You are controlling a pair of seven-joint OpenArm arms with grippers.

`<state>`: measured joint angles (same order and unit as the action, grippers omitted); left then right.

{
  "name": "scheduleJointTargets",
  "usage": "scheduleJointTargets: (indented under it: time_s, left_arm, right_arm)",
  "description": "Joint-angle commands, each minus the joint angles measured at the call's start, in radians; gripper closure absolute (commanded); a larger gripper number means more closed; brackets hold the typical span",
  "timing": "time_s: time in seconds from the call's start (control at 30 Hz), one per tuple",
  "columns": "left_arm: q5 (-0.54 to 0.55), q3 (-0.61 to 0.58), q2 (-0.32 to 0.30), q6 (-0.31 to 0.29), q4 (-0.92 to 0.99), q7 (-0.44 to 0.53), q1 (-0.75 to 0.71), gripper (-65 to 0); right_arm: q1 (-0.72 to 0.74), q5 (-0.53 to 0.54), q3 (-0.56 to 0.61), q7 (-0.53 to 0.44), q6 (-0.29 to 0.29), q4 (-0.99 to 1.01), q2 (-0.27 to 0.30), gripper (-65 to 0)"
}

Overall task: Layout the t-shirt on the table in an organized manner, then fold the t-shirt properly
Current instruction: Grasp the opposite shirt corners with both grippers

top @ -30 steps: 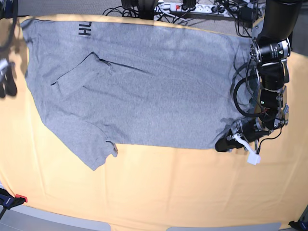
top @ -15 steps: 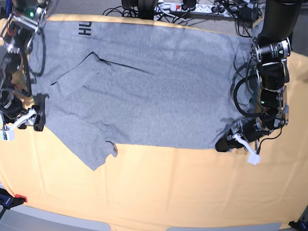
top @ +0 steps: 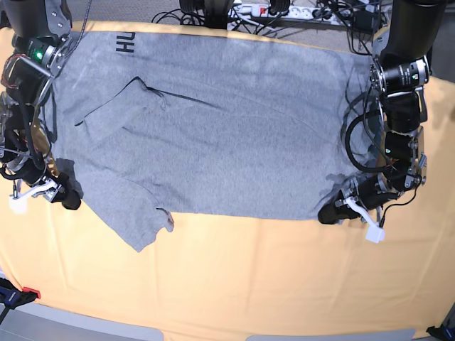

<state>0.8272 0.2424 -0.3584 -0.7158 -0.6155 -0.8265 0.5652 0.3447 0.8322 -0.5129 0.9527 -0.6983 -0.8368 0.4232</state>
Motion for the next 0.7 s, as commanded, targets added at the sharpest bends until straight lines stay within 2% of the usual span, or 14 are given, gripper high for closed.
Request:
scheduleJointTargets:
  time_s: [0.0, 0.07, 0.33, 0.43, 0.5, 0.57, 0.67]
  left_arm:
    - [-0.005, 0.001, -0.01, 0.018, -0.002, -0.011, 0.012, 0.0]
    - [-0.001, 0.001, -0.01, 0.018, -0.002, -0.011, 0.012, 0.0]
    - [0.017, 0.001, -0.01, 0.018, -0.002, -0.008, 0.014, 0.0]
    - [0.021, 0.001, -0.01, 0.018, -0.002, -0.008, 0.014, 0.0]
    - [0.021, 0.001, -0.01, 0.018, -0.002, -0.008, 0.014, 0.0]
    - [0.021, 0.001, -0.01, 0.018, -0.002, -0.008, 0.015, 0.0]
    - [0.021, 0.001, -0.01, 0.018, -0.002, -0.008, 0.019, 0.0]
  right_arm:
    - [0.015, 0.001, 0.002, 0.06, 0.0, -0.007, 0.003, -44.6]
    - [0.015, 0.042, 0.005, 0.107, 0.0, -0.007, -0.008, -42.2]
    - [0.015, 0.062, 0.008, 0.118, 0.0, -0.007, -0.017, -31.0]
    - [0.016, 0.061, 0.039, 0.116, 0.0, -0.007, -0.016, -22.1]
    - [0.018, 0.046, 0.064, 0.08, 0.0, -0.007, -0.016, -11.3]
    - [0.019, 0.005, 0.082, -0.002, 0.0, -0.007, -0.016, -0.8]
    - [0.021, -0.087, 0.087, -0.148, 0.0, -0.008, -0.016, 0.0]
